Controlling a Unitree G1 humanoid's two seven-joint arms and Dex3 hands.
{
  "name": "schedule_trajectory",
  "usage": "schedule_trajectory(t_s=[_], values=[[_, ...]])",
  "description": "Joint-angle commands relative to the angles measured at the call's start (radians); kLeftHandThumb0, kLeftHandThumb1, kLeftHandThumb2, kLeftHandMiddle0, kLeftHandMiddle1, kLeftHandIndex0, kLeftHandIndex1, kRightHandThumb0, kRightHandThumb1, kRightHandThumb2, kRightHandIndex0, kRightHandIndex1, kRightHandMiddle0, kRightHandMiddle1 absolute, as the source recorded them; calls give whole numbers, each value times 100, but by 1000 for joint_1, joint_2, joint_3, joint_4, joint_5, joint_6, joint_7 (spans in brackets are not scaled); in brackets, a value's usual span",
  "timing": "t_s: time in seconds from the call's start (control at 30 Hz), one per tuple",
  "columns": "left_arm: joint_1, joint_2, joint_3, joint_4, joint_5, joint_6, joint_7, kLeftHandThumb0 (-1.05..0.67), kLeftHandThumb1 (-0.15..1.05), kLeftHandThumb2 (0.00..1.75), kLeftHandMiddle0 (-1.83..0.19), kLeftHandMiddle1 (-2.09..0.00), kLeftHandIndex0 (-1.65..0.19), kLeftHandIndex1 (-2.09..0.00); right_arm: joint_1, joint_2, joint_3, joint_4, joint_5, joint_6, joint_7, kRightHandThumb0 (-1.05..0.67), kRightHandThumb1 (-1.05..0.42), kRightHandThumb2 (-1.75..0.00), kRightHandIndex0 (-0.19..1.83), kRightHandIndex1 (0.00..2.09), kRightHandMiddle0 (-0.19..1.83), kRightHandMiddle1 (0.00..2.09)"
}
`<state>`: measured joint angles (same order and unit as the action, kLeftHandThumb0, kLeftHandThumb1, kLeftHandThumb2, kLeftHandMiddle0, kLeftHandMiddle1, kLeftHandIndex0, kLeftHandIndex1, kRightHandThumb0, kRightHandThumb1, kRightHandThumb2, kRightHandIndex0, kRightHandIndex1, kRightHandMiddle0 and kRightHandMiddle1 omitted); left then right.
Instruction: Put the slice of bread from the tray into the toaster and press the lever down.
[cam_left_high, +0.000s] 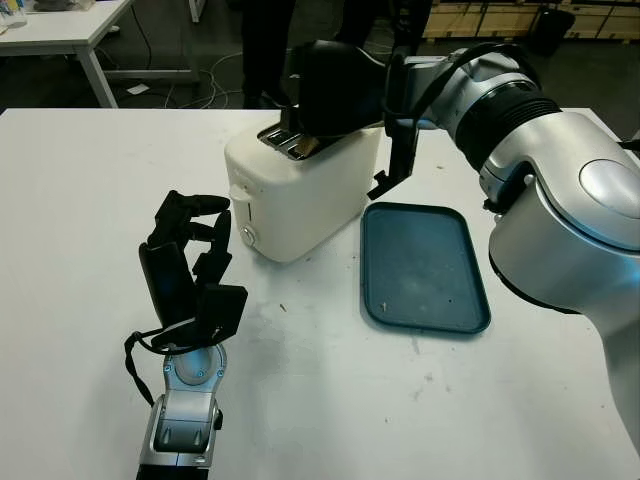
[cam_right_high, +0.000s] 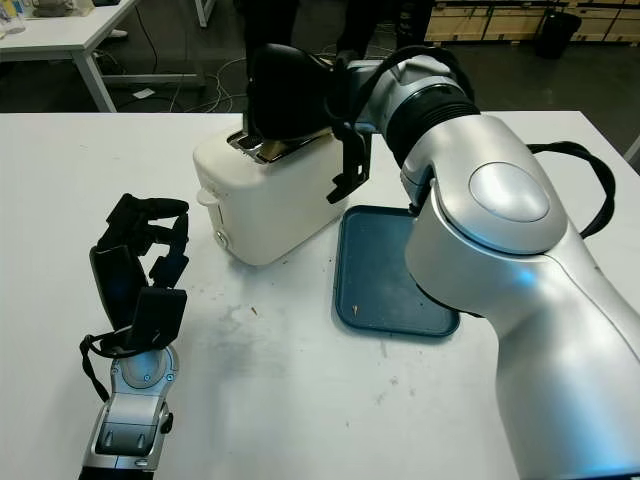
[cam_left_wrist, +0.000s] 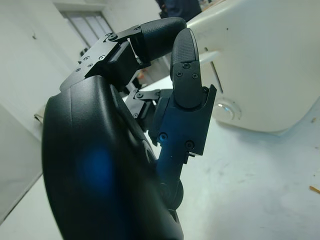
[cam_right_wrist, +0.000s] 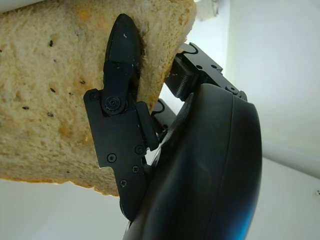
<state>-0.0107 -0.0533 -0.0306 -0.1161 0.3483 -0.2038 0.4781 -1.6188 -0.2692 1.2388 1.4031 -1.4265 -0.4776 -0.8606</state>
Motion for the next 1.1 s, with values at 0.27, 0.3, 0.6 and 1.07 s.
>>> schedule_trajectory(t_s=[0.27,0.3,0.6,1.07], values=[[-6,-25,-12,6,1,-2,-1,-46,92,31,-62,-152,-62,-119,-6,-16,23,1,-17,36,-29,-61,-92,-46,69,129,72,40],[-6,-26,-12,7,2,-2,1,-46,92,31,-63,-152,-62,-119,-6,-15,21,1,-15,34,-30,-61,-92,-45,70,122,76,30],[-5,-32,-15,2,0,-2,7,-45,92,30,-64,-152,-63,-119,-10,13,6,3,3,42,142,-82,-92,-13,19,87,43,36],[-5,-36,-23,11,-4,-8,23,-42,92,31,-64,-157,-62,-123,-26,62,-41,-6,39,28,312,-92,-77,0,0,1,9,0]])
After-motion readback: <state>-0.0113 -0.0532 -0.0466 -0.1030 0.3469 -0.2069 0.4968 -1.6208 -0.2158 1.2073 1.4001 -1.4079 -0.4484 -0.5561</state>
